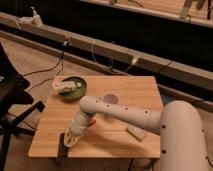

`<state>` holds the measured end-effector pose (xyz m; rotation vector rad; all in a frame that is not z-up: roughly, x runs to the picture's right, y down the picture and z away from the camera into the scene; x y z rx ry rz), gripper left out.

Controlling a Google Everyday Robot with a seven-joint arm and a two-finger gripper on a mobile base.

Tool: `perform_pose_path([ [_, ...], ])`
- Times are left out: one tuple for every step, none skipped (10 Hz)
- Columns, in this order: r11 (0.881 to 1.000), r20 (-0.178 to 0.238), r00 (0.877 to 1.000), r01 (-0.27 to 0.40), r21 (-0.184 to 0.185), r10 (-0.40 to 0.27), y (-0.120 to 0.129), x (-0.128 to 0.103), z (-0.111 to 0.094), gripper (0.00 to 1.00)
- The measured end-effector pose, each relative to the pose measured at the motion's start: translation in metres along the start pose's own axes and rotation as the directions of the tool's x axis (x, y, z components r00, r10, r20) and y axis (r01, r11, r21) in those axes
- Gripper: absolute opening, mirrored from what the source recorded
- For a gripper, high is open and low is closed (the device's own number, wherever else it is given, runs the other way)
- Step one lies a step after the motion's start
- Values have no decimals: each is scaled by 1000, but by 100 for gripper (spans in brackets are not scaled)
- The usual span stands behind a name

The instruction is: Push the eraser across the table

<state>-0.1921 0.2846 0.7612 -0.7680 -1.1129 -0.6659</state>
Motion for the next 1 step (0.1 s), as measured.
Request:
perform_pose_path([
  [1000, -11, 1000, 10, 10, -10, 0, -3, -5, 1],
])
